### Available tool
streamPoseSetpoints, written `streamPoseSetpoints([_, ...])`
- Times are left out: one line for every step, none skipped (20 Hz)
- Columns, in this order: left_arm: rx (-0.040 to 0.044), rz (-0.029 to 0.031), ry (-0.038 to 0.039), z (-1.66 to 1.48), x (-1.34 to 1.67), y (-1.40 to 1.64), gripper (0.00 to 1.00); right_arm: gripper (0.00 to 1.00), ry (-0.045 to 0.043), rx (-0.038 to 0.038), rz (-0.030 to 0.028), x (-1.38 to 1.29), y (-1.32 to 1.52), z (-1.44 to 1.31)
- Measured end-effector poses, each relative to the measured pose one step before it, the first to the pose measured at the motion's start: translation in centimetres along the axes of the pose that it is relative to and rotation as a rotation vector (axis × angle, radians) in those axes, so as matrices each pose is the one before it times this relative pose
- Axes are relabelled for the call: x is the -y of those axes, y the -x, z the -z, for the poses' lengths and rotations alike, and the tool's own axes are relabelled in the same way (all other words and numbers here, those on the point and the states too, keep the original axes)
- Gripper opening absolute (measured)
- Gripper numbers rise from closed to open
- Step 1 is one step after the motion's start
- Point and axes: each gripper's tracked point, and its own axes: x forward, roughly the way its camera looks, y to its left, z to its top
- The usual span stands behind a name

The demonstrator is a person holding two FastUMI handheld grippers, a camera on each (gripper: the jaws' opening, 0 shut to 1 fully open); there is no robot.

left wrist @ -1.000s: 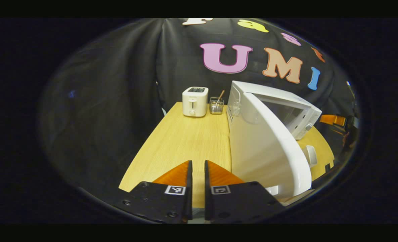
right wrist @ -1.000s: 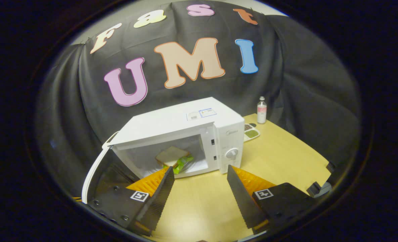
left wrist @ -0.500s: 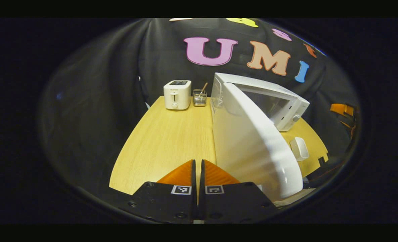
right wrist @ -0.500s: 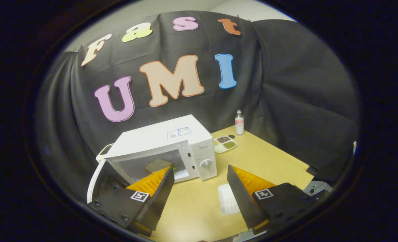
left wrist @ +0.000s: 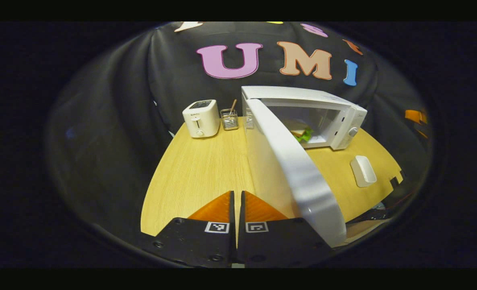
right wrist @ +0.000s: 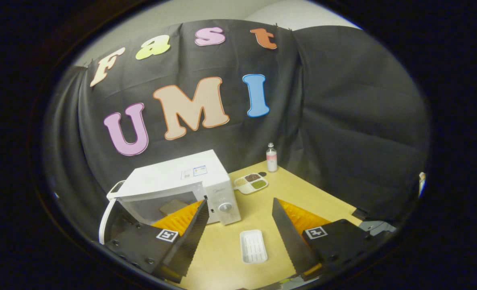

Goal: Open the microwave oven with the left hand, put the food in, and close the microwave oven.

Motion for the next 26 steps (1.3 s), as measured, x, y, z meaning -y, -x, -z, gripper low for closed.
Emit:
streamPoseSetpoints([-0.00379,-0.01128,0.00804,-0.1,0.505,-0.097,0.0,0.91,0.00094,-0.00703,-0.00474,0.569,-0.67,-0.132])
streamPoseSetpoints([-0.00262,-0.00339,0.00864,-0.204,0.905,0.016,0.0,0.92,0.00109,0.00223,-0.00428,0.652,-0.623,-0.453])
streamPoseSetpoints([0.00145,-0.00361,0.00538,-0.165,0.876,-0.066,0.01,0.92,0.00683,0.00053,-0.00296,0.777,-0.625,-0.596])
streamPoseSetpoints([0.00364,-0.00639,0.00306,-0.317,0.844,-0.049,0.02,0.92,0.00755,-0.00266,-0.00227,0.705,-0.534,-0.45])
streamPoseSetpoints([0.00071,-0.0022,0.00167,-0.178,0.973,-0.083,0.01,0.92,0.00595,-0.00253,-0.00646,0.631,-0.564,-0.337])
streamPoseSetpoints([0.00224,0.00283,0.00431,-0.231,1.154,-0.079,0.01,0.92,0.00258,-0.00012,-0.0072,0.519,-0.498,-0.4])
streamPoseSetpoints([0.00112,0.01282,0.00701,-0.185,1.361,-0.09,0.01,0.92,-0.00037,0.00214,-0.00591,0.566,-0.612,-0.469])
streamPoseSetpoints([0.00112,0.01692,0.00531,-0.14,1.412,-0.07,0.01,0.92,-0.00269,-0.00061,-0.0059,0.454,-0.532,-0.352])
streamPoseSetpoints([-0.00018,0.01311,0.00097,-0.165,1.301,-0.111,0.02,0.92,-0.0047,-0.00287,-0.00582,0.482,-0.463,-0.154])
streamPoseSetpoints([0.00347,0.00156,-0.00654,-0.251,1.147,-0.252,0.01,0.92,-0.00718,-0.00056,-0.00673,0.402,-0.404,-0.321])
streamPoseSetpoints([0.0077,0.00223,-0.00673,-0.325,0.948,-0.224,0.0,0.92,-0.00629,-0.00096,-0.00791,0.388,-0.376,-0.174])
streamPoseSetpoints([0.00582,0.00187,-0.00377,-0.395,0.916,-0.147,0.02,0.92,-0.00337,-0.00033,-0.00852,0.357,-0.275,-0.164])
streamPoseSetpoints([0.00622,0.00361,-0.0014,-0.275,1.001,-0.304,0.01,0.92,0.00075,-0.00144,-0.00689,0.379,-0.37,-0.103])
streamPoseSetpoints([0.00573,0.00468,-0.00234,-0.34,0.965,-0.238,0.01,0.92,0.00298,-0.00744,-0.00552,0.412,-0.242,0.07])
streamPoseSetpoints([0.0079,0.00597,-0.00305,-0.367,0.957,-0.316,0.01,0.92,0.00145,-0.00399,-0.00538,0.326,-0.373,0.063])
streamPoseSetpoints([0.00687,0.00654,-0.00303,-0.367,0.932,-0.318,0.01,0.92,-0.00058,-0.00246,-0.00596,0.356,-0.286,-0.091])
streamPoseSetpoints([0.00805,0.00608,-0.00239,-0.411,0.856,-0.377,0.01,0.92,-0.00241,-0.00073,-0.00674,0.247,-0.139,-0.227])
streamPoseSetpoints([0.00959,0.00708,-0.00158,-0.453,0.874,-0.29,0.01,0.92,-0.00083,-0.0004,-0.00608,0.26,-0.162,-0.167])
streamPoseSetpoints([0.01039,0.00715,-0.0002,-0.62,0.613,0.056,0.01,0.92,0.00125,0.00008,-0.00408,0.483,-0.003,-0.163])
streamPoseSetpoints([0.00865,0.00997,0.00148,-0.541,0.863,-0.375,0.01,0.92,0.00112,-0.00046,-0.00421,0.427,-0.06,-0.061])
streamPoseSetpoints([0.00931,0.01033,0.00437,-0.503,0.908,-0.522,0.0,0.92,-0.00019,-0.00172,-0.00472,0.444,-0.148,-0.08])
streamPoseSetpoints([0.00934,0.01136,0.00661,-0.554,0.856,-0.439,0.0,0.92,-0.00171,-0.00365,-0.00523,0.303,-0.129,-0.019])
streamPoseSetpoints([0.00886,0.01312,0.00913,-0.517,0.854,-0.55,0.01,0.92,-0.00214,-0.00696,-0.00328,0.453,-0.138,0.163])
streamPoseSetpoints([0.00981,0.01589,0.0113,-0.515,0.831,-0.432,0.01,0.92,-0.00213,-0.00606,-0.00236,0.368,0.03,0.176])
streamPoseSetpoints([0.01486,0.01745,0.01259,-0.647,0.865,-0.597,0.01,0.92,-0.00103,-0.00386,-0.00196,0.26,-0.009,0.145])
streamPoseSetpoints([0.01075,0.0125,0.01156,-0.555,0.623,-0.539,0.01,0.98,0.00015,-0.00363,-0.00346,0.306,-0.043,0.137])
